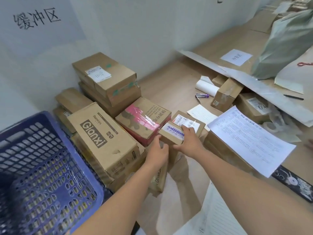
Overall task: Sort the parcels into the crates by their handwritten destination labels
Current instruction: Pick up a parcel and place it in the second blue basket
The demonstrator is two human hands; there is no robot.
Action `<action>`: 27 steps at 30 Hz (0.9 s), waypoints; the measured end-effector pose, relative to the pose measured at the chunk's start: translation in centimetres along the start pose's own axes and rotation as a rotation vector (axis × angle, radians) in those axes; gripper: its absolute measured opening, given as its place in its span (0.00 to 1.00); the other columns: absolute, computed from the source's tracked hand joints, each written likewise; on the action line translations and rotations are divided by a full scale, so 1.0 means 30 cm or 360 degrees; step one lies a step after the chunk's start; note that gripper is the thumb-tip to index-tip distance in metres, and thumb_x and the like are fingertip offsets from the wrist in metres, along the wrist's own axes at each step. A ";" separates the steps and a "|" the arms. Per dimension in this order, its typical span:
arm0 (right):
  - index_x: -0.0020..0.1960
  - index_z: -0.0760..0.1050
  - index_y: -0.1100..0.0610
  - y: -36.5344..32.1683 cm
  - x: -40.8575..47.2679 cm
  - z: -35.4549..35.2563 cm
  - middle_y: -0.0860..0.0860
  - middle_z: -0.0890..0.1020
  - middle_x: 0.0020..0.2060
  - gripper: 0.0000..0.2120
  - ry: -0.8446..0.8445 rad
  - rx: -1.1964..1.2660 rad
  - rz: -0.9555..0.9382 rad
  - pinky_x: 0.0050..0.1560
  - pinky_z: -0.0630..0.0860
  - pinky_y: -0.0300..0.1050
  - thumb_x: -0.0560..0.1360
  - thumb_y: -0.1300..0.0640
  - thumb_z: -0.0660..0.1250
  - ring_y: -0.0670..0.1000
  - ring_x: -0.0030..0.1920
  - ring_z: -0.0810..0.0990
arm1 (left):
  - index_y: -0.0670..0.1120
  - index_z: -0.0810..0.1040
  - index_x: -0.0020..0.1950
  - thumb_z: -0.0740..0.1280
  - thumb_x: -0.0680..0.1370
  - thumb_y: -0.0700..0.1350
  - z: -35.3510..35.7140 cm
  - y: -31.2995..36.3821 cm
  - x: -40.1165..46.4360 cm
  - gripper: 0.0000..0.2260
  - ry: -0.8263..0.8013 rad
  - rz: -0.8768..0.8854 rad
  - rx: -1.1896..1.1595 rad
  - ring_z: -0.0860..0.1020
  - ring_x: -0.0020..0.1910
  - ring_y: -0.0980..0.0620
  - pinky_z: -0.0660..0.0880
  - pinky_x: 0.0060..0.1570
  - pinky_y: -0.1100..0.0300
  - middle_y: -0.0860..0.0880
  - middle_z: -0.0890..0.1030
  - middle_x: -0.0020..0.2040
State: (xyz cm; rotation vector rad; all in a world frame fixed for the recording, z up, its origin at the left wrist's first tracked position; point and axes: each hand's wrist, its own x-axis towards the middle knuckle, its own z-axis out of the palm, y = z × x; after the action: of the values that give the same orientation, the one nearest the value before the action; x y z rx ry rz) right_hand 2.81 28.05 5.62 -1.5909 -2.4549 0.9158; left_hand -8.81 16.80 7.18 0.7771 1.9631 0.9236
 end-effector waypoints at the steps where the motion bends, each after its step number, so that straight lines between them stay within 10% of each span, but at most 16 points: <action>1: 0.80 0.53 0.53 -0.002 -0.007 -0.029 0.54 0.64 0.70 0.51 0.0018 0.0020 -0.0015 0.65 0.73 0.50 0.67 0.42 0.77 0.55 0.68 0.71 | 0.53 0.59 0.79 0.58 0.83 0.48 -0.005 0.014 -0.010 0.24 0.0003 0.0006 0.0012 0.74 0.62 0.52 0.73 0.62 0.55 0.51 0.71 0.74; 17: 0.67 0.68 0.37 -0.123 -0.306 -0.542 0.45 0.77 0.58 0.32 0.0329 0.0896 -0.0346 0.51 0.81 0.42 0.67 0.44 0.78 0.45 0.53 0.80 | 0.60 0.58 0.77 0.63 0.82 0.45 -0.169 0.330 -0.239 0.26 0.0150 -0.0005 -0.0804 0.80 0.48 0.47 0.80 0.57 0.41 0.56 0.76 0.49; 23: 0.67 0.70 0.42 -0.177 -0.381 -0.568 0.39 0.76 0.52 0.25 0.0282 0.1048 -0.0458 0.36 0.73 0.25 0.74 0.54 0.75 0.31 0.45 0.78 | 0.57 0.52 0.81 0.65 0.82 0.43 -0.274 0.337 -0.303 0.32 0.0206 0.0155 -0.0916 0.78 0.59 0.49 0.80 0.52 0.51 0.53 0.66 0.77; 27: 0.67 0.70 0.37 -0.188 -0.380 -0.549 0.43 0.75 0.62 0.26 0.0255 0.1020 -0.0481 0.56 0.74 0.38 0.73 0.48 0.75 0.41 0.61 0.76 | 0.58 0.53 0.81 0.68 0.81 0.44 -0.310 0.331 -0.320 0.34 0.0276 0.0294 -0.0916 0.73 0.69 0.47 0.78 0.61 0.46 0.53 0.68 0.77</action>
State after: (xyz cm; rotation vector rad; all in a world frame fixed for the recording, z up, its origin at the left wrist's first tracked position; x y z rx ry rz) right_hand 9.59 23.94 24.87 -1.0011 -1.9280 1.2801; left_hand -10.38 11.74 22.96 0.5568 1.6467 1.6178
